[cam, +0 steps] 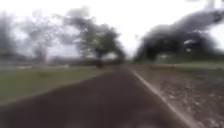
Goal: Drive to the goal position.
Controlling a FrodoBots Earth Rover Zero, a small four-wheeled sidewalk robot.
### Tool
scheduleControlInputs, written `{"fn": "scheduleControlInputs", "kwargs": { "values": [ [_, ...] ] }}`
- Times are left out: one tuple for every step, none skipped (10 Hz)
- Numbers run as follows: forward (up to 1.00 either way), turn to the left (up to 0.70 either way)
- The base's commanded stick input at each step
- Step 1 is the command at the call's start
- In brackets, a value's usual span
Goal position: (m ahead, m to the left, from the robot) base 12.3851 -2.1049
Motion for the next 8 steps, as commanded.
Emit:
{"fn": "scheduleControlInputs", "kwargs": {
  "values": [
    [0.70,0.00],
    [0.70,-0.24],
    [0.70,-0.14],
    [0.70,0.00],
    [0.70,0.00],
    [0.70,0.00],
    [0.70,0.00],
    [0.70,0.00]
  ]
}}
